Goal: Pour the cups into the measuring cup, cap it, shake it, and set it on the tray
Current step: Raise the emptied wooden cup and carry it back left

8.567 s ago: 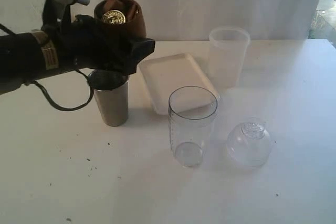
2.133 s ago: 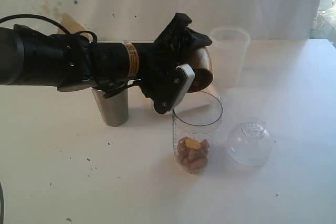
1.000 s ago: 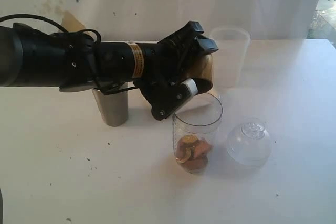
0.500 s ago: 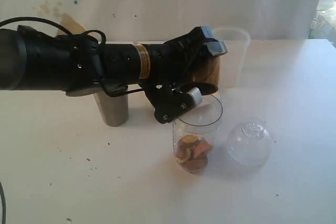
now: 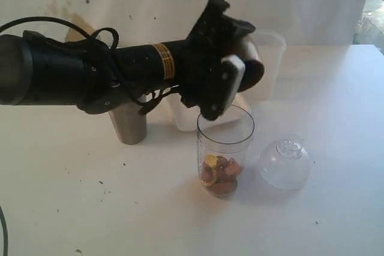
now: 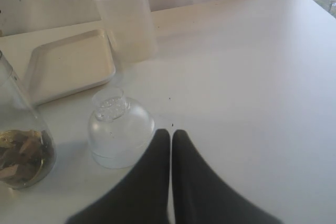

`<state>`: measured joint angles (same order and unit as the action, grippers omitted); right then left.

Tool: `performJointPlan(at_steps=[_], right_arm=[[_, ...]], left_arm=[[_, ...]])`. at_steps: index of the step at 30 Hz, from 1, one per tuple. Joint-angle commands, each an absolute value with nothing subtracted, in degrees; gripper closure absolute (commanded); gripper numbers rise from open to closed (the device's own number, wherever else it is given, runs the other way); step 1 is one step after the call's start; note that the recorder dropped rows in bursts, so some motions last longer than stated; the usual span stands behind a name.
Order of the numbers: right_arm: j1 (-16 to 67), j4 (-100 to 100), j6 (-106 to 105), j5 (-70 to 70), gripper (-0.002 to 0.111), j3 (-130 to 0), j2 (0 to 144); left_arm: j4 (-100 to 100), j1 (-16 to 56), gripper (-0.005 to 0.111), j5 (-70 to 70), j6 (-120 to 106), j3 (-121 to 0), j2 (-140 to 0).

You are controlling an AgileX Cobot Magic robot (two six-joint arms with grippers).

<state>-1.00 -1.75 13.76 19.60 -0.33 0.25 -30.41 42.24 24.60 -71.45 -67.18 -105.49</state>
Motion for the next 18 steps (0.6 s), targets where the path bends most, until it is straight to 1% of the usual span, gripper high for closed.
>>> performJointPlan(at_steps=[1,6,10,16,18], right_arm=[[-1.15,-2.06,13.7,19.46,0.107,0.0,0.0],[-1.15,-2.06,13.7,19.46,0.107,0.0,0.0],[-1.15,-2.06,13.7,19.46,0.107,0.0,0.0],[-1.15,-2.06,13.7,19.46,0.107,0.0,0.0],[-1.15,-2.06,13.7,19.46,0.107,0.0,0.0]], left_arm=[[-19.8,42.41,0.107,33.02,-48.12,-67.41,-104.59],[-27.89,42.41,0.107,33.41,-26.15,-67.41,-104.59],[-28.01,42.41,0.107,32.63,-11.88,-67.41,-104.59],[-28.01,42.41,0.107,31.88,0.91,-67.41,-104.59],[-28.27,42.41,0.107,32.0,1.51,-67.41,-104.35]])
